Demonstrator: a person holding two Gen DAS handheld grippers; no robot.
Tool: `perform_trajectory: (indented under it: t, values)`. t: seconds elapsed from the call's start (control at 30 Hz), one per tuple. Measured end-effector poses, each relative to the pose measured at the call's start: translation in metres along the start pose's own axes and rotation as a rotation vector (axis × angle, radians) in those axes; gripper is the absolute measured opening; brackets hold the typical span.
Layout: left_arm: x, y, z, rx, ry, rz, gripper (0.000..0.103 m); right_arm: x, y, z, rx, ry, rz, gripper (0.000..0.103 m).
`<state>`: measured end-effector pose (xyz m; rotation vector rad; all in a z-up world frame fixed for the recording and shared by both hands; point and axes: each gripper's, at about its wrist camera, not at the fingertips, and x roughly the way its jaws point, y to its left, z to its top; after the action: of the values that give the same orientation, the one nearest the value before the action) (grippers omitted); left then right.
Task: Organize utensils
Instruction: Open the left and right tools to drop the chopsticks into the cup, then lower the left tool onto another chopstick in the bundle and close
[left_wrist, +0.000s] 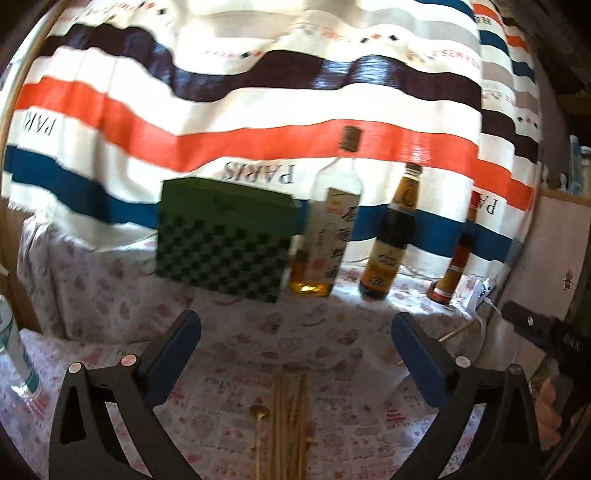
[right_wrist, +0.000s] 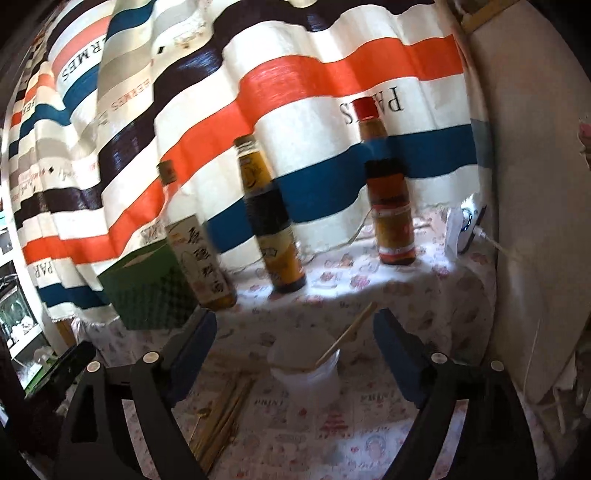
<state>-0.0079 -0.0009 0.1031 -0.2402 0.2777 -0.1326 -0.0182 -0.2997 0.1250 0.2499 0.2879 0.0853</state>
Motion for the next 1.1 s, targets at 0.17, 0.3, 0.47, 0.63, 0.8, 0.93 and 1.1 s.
perform_trajectory:
  t: [0.17, 0.3, 0.47, 0.63, 0.8, 0.93, 1.1]
  values:
    - [0.000, 0.021, -0.015, 0.013, 0.023, 0.033, 0.102, -0.003, 0.020, -0.029, -0.056, 0.041, 0.024, 0.089]
    - [0.014, 0.036, -0.040, 0.045, 0.074, 0.069, 0.102, 0.004, 0.026, -0.050, -0.063, 0.055, 0.028, 0.094]
    - [0.052, 0.042, -0.067, 0.084, 0.304, 0.150, 0.102, 0.025, 0.019, -0.074, -0.064, 0.093, -0.068, 0.099]
    - [0.069, 0.040, -0.086, 0.129, 0.386, 0.190, 0.102, 0.041, 0.011, -0.087, -0.067, 0.149, -0.092, 0.099]
    - [0.077, 0.044, -0.095, 0.102, 0.440, 0.173, 0.102, 0.049, 0.009, -0.094, -0.083, 0.169, -0.108, 0.101]
    - [0.081, 0.045, -0.099, 0.089, 0.464, 0.169, 0.102, 0.055, 0.011, -0.099, -0.097, 0.194, -0.117, 0.101]
    - [0.088, 0.048, -0.105, 0.061, 0.533, 0.125, 0.102, 0.060, 0.010, -0.103, -0.079, 0.241, -0.080, 0.101]
